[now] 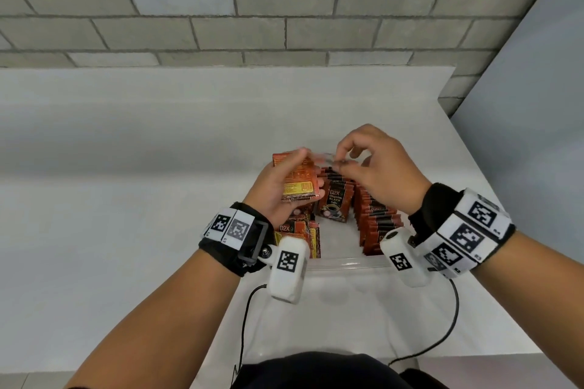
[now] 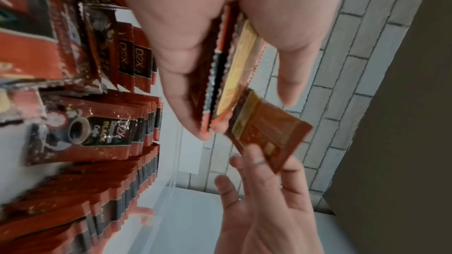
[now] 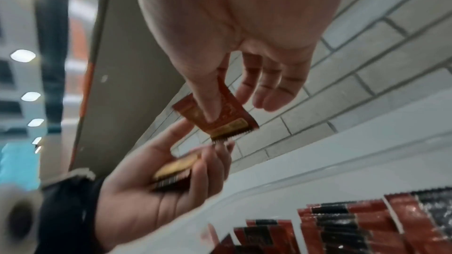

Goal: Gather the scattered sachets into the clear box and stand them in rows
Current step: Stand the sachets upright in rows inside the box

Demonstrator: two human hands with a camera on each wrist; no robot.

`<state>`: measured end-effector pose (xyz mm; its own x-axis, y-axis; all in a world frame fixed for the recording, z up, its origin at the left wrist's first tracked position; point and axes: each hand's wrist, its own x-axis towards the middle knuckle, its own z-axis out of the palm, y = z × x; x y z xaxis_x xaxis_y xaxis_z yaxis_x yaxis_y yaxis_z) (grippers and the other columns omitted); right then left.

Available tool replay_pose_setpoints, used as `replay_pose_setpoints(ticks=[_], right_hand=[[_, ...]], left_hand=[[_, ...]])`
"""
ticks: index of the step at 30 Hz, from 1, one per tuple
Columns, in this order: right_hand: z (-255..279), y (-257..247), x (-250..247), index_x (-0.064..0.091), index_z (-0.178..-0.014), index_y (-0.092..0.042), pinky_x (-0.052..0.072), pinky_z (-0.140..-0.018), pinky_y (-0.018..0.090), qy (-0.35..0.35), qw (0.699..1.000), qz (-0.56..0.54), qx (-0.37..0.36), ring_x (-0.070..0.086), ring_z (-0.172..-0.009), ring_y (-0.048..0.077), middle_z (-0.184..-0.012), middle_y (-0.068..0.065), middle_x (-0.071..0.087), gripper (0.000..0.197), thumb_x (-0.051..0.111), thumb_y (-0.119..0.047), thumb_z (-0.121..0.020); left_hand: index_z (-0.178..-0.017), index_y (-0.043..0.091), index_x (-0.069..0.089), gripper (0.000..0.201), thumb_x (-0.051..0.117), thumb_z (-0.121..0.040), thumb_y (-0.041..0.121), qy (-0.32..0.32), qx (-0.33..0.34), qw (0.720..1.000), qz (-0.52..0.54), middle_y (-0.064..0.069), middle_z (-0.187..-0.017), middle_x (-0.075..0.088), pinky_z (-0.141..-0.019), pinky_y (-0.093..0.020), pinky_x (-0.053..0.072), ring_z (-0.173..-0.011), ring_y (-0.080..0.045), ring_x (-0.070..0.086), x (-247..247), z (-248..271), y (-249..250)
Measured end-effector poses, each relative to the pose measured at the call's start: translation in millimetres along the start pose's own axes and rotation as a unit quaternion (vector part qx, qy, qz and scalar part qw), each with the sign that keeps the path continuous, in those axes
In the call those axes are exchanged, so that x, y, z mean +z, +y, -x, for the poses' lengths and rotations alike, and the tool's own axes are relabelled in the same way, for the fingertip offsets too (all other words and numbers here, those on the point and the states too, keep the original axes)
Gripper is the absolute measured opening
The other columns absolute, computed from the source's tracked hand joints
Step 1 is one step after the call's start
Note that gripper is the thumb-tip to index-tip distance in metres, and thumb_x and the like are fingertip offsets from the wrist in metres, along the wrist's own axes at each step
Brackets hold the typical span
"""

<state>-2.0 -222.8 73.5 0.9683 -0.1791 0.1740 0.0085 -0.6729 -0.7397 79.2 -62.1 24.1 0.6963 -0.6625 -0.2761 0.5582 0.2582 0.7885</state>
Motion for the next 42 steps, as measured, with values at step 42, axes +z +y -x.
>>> replay_pose_setpoints(ticks=[42], right_hand=[[-25,17,-9,0.062,-0.093,-0.023,0.040,-0.061,0.026,-0.130,0.969,0.123,0.173,0.056,-0.073,0.014,-0.085,-0.003,0.063,0.009,0.059,-0.016,-0.090]], left_hand=[[-0.102,0.015,0.060,0.013,0.059,-0.090,0.014,0.128,0.040,0.989,0.066,-0.005,-0.076,0.064,-0.068,-0.033,0.050,-0.069,-0.020,0.061,-27,-6,10]])
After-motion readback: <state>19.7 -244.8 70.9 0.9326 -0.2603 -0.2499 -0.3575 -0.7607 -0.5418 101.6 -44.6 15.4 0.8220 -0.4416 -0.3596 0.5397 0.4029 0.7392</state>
